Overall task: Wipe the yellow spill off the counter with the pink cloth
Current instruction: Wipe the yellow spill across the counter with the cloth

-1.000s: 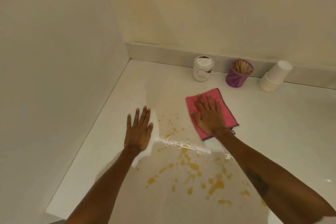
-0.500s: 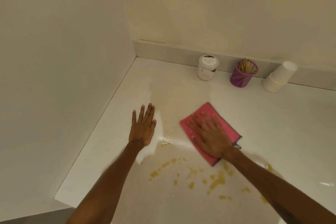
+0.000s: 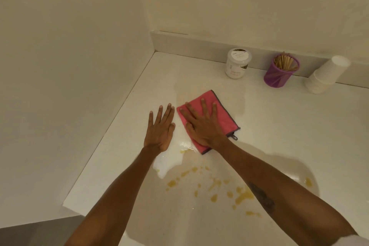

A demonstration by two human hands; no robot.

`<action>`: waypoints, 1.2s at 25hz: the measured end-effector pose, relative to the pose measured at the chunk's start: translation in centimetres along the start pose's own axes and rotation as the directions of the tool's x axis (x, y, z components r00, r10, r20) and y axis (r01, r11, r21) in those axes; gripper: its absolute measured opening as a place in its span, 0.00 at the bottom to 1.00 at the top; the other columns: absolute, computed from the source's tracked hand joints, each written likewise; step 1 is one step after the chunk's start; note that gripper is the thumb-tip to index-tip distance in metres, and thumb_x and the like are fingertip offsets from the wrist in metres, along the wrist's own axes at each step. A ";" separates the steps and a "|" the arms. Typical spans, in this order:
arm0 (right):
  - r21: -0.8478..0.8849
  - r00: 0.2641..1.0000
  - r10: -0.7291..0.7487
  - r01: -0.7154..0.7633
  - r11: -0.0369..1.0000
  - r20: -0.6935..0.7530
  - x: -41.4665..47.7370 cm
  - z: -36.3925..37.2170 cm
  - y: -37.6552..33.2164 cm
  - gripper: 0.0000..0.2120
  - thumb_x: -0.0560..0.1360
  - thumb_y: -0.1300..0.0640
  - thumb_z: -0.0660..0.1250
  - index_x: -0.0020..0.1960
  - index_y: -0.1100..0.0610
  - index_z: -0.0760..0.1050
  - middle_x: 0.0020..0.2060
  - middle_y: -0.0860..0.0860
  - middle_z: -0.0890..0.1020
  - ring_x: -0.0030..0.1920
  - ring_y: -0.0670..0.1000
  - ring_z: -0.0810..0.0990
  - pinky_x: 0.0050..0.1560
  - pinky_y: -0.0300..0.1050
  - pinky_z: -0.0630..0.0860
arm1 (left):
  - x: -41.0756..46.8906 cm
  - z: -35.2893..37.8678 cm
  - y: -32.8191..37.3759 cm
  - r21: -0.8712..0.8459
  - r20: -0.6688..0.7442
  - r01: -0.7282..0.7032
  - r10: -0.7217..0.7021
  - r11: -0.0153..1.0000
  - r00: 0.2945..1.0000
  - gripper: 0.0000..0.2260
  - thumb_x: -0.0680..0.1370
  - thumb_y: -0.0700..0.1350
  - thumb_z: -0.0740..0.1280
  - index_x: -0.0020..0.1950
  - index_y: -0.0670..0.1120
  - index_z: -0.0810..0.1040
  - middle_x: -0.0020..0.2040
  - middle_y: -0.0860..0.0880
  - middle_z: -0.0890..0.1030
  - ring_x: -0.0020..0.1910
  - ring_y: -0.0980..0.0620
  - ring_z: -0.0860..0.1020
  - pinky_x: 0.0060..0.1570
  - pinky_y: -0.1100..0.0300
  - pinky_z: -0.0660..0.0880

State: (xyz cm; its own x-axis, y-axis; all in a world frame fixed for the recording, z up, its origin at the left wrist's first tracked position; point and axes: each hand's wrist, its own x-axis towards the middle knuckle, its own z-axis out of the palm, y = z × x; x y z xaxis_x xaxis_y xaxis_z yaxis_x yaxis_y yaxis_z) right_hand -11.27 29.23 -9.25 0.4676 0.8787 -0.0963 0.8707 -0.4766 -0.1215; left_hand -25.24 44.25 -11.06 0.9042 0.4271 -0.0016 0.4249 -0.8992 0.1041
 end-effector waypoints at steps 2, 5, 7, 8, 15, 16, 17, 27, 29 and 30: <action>-0.011 0.999 -0.037 0.037 0.999 -0.011 -1.5 0.6 -0.7 0.29 0.82 0.39 0.37 0.82 0.42 0.42 0.83 0.49 0.49 0.81 0.68 0.42 0.75 0.75 0.42 | -0.1 0.0 0.0 -0.001 0.005 -0.001 0.001 1.000 1.000 0.27 0.83 0.52 0.40 0.82 0.48 0.44 0.83 0.51 0.45 0.81 0.46 0.43 0.79 0.43 0.41; -0.008 0.999 -0.029 0.028 1.000 -0.034 -4.1 1.2 -2.6 0.28 0.84 0.39 0.41 0.83 0.43 0.45 0.83 0.49 0.51 0.81 0.66 0.45 0.76 0.74 0.43 | 0.0 0.0 -0.2 0.036 0.038 -0.009 0.008 0.999 0.999 0.28 0.83 0.55 0.36 0.82 0.48 0.42 0.82 0.50 0.43 0.81 0.45 0.43 0.79 0.41 0.42; 0.027 0.998 0.031 -0.029 0.999 -0.050 -5.9 1.6 -4.7 0.28 0.84 0.39 0.42 0.83 0.43 0.46 0.83 0.49 0.53 0.82 0.64 0.45 0.76 0.72 0.43 | -0.2 -0.1 -0.2 0.047 0.049 -0.014 0.012 0.999 0.999 0.27 0.83 0.54 0.37 0.82 0.47 0.42 0.83 0.49 0.43 0.81 0.44 0.43 0.78 0.41 0.43; 0.044 0.997 0.060 -0.058 0.997 -0.052 -6.8 1.8 -5.9 0.28 0.84 0.39 0.42 0.83 0.44 0.47 0.83 0.49 0.54 0.82 0.64 0.45 0.76 0.72 0.43 | -0.3 -0.3 -0.1 0.030 0.055 -0.013 0.011 0.999 0.998 0.27 0.83 0.53 0.39 0.82 0.47 0.42 0.83 0.49 0.43 0.81 0.44 0.43 0.78 0.41 0.42; 0.048 0.999 0.027 -0.026 0.999 -0.023 -13.7 2.3 -12.6 0.27 0.84 0.41 0.43 0.83 0.45 0.51 0.82 0.50 0.59 0.82 0.64 0.47 0.76 0.73 0.44 | -0.6 -1.3 0.0 -0.058 0.095 -0.017 0.023 0.998 0.995 0.26 0.85 0.50 0.46 0.82 0.46 0.43 0.83 0.49 0.45 0.81 0.44 0.42 0.77 0.39 0.40; 0.023 0.999 -0.042 0.043 0.999 -0.022 -15.2 2.2 -12.2 0.27 0.85 0.41 0.43 0.83 0.43 0.49 0.82 0.49 0.58 0.82 0.63 0.46 0.76 0.73 0.43 | -0.7 -1.4 0.0 -0.061 0.096 -0.014 0.020 0.998 0.995 0.26 0.85 0.50 0.46 0.82 0.47 0.43 0.83 0.49 0.45 0.81 0.45 0.42 0.77 0.39 0.40; 0.006 0.995 -0.095 0.095 0.995 -0.012 -16.8 2.2 -11.4 0.27 0.85 0.41 0.43 0.82 0.41 0.47 0.82 0.48 0.56 0.82 0.62 0.45 0.77 0.72 0.41 | -0.7 -1.4 0.0 -0.064 0.097 -0.012 0.018 0.998 0.995 0.26 0.85 0.50 0.45 0.82 0.47 0.43 0.83 0.50 0.45 0.81 0.45 0.42 0.77 0.39 0.40; 0.093 0.994 0.101 -0.097 0.991 -0.032 -13.9 2.2 -15.2 0.27 0.84 0.40 0.42 0.82 0.43 0.51 0.82 0.51 0.56 0.82 0.62 0.45 0.77 0.72 0.42 | -0.5 -0.5 -0.1 -0.045 0.072 -0.016 0.020 0.999 0.997 0.26 0.84 0.51 0.45 0.82 0.46 0.45 0.83 0.50 0.47 0.81 0.44 0.44 0.77 0.38 0.41; 0.095 1.000 0.022 -0.020 0.995 -0.017 -14.9 2.7 -17.9 0.27 0.84 0.41 0.45 0.82 0.44 0.52 0.82 0.52 0.58 0.82 0.62 0.47 0.77 0.71 0.43 | -0.4 -0.4 -0.1 -0.045 0.076 -0.019 0.022 0.999 0.997 0.26 0.84 0.51 0.44 0.82 0.46 0.44 0.83 0.50 0.46 0.81 0.44 0.43 0.77 0.38 0.40; 0.074 0.998 -0.063 0.064 0.995 -0.014 -16.2 2.9 -18.0 0.27 0.85 0.41 0.45 0.82 0.44 0.52 0.82 0.52 0.58 0.82 0.61 0.47 0.77 0.71 0.44 | -0.4 -0.4 -0.1 -0.048 0.082 -0.023 0.027 0.999 0.996 0.26 0.84 0.51 0.44 0.82 0.46 0.44 0.83 0.50 0.46 0.81 0.44 0.43 0.77 0.38 0.40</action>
State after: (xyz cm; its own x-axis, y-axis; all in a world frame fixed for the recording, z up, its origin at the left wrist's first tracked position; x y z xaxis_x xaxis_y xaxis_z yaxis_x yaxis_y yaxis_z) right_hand -34.99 23.49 -8.36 0.4139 0.9072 -0.0750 0.8849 -0.4203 -0.2007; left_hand -25.62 44.20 -10.64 0.9158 0.3936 -0.0804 0.4015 -0.9032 0.1521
